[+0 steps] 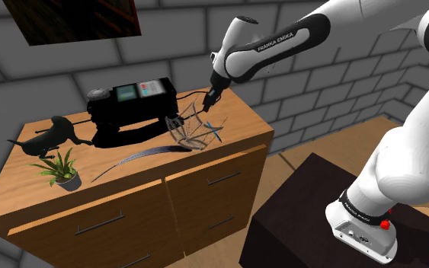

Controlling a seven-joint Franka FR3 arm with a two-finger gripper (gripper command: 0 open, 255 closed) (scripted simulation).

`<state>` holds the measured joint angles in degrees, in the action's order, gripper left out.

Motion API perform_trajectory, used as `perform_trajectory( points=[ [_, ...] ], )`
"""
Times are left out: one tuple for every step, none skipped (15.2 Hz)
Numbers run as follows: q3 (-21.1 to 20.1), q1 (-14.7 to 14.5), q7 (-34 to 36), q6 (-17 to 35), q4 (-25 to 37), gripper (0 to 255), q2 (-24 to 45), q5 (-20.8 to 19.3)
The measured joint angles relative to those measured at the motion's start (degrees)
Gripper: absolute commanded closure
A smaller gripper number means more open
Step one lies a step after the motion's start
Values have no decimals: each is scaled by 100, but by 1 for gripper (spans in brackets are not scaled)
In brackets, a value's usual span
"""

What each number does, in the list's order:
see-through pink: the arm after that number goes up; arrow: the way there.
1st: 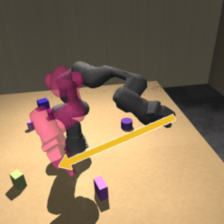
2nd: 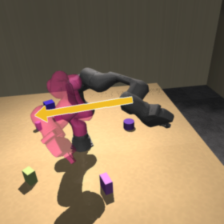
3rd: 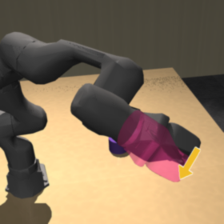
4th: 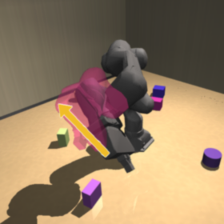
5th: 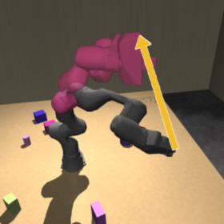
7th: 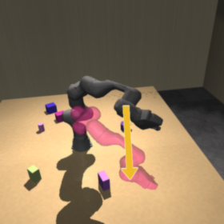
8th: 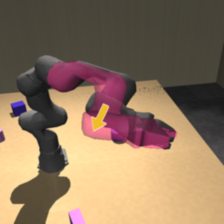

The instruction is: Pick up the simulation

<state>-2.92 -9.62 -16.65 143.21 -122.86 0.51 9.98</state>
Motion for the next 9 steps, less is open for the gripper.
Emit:
perform_trajectory(
  points=[
    [4,4,7,-72,52,255,-20,-10],
    [1,1,36,-145,106,255,-42,-29],
    [4,3,46,-217,141,255,-77,-37],
    [3,3,63,-283,151,255,-134,-47],
    [6,6,76,-359,212,255,-150,-60],
    [10,10,81,-431,264,255,-170,-67],
    [9,10,100,-506,312,255,-198,-80],
    [10,11,117,-587,386,255,-206,-93],
    [10,11,127,-634,413,255,-226,-99]
  ],
)
